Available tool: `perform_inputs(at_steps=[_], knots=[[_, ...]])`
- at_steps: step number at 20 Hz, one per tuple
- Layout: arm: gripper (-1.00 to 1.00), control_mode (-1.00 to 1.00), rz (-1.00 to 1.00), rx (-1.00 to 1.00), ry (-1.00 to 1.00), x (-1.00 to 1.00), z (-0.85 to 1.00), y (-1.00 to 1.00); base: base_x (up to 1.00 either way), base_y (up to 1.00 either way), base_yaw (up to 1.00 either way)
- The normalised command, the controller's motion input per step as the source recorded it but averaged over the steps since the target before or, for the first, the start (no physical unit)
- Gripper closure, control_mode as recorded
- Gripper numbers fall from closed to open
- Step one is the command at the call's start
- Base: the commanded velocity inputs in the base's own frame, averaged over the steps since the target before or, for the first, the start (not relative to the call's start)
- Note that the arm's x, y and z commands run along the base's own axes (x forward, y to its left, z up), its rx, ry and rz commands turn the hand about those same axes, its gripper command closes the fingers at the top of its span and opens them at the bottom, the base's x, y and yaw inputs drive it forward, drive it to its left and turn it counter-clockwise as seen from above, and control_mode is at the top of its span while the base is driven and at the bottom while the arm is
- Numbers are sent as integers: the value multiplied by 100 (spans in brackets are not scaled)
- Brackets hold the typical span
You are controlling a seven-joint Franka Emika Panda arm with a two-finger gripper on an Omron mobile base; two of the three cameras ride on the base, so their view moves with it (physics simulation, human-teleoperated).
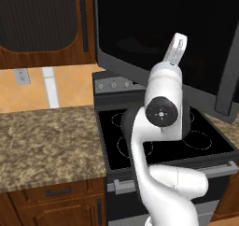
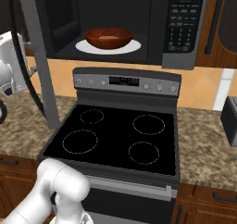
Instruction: Open the microwave, place the bowl with waffle inside the microwave, then close the microwave door and turn it on.
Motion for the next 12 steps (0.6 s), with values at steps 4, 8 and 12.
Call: perform_inputs(at_steps=[4, 8, 12], knots=[[-100, -100, 15, 32, 13, 100, 0, -34, 0, 0, 0], [-100, -100, 14, 19, 27, 100, -2, -34, 0, 0, 0], [-100, -100, 7, 7, 26, 100, -4, -22, 0, 0, 0]])
